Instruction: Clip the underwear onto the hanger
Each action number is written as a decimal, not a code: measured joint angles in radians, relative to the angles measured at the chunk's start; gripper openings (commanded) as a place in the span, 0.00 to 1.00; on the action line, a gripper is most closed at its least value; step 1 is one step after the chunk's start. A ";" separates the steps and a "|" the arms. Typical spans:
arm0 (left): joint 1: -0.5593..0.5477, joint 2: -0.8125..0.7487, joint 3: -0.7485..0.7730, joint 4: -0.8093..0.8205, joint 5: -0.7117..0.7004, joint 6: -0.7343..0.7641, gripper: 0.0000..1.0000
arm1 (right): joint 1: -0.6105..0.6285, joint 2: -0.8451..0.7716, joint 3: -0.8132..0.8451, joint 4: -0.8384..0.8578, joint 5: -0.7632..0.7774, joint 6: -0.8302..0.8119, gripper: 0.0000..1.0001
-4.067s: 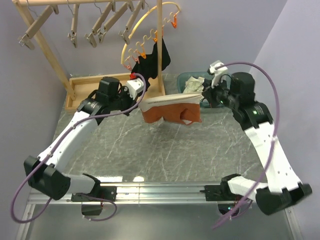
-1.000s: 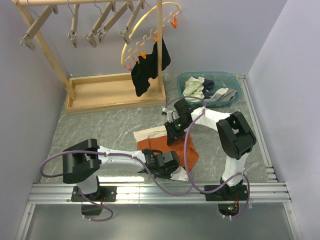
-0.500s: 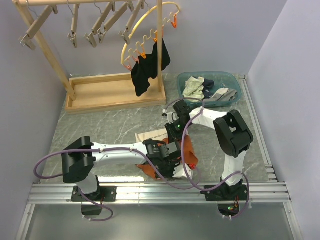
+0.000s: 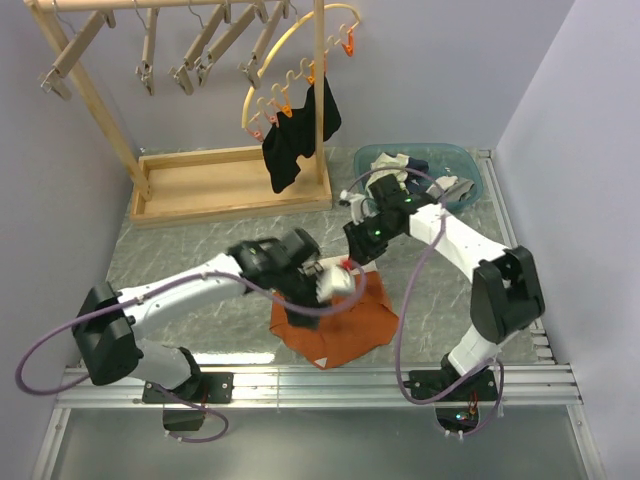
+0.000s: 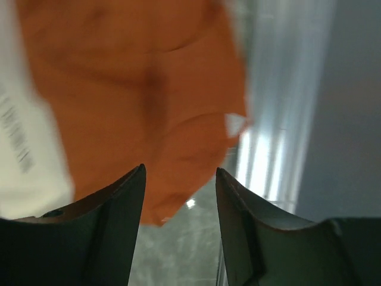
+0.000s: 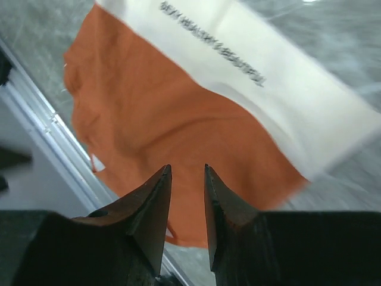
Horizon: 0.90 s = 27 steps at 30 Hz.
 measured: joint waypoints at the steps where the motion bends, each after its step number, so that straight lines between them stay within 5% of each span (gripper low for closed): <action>1: 0.065 -0.015 -0.006 0.010 -0.004 -0.011 0.56 | -0.011 -0.016 0.004 -0.008 0.012 -0.006 0.36; 8: 0.398 -0.005 -0.111 0.029 -0.075 -0.076 0.56 | -0.128 -0.020 -0.030 -0.069 0.161 -0.032 0.38; 22: 0.506 0.242 -0.148 0.003 -0.137 -0.111 0.50 | -0.169 0.202 -0.039 -0.088 0.197 -0.032 0.38; 25: 0.528 0.248 -0.146 0.006 -0.138 -0.114 0.46 | -0.169 0.220 -0.039 -0.094 0.182 -0.035 0.29; 27: 0.534 0.254 -0.140 0.002 -0.133 -0.114 0.43 | -0.169 0.221 -0.039 -0.094 0.177 -0.037 0.12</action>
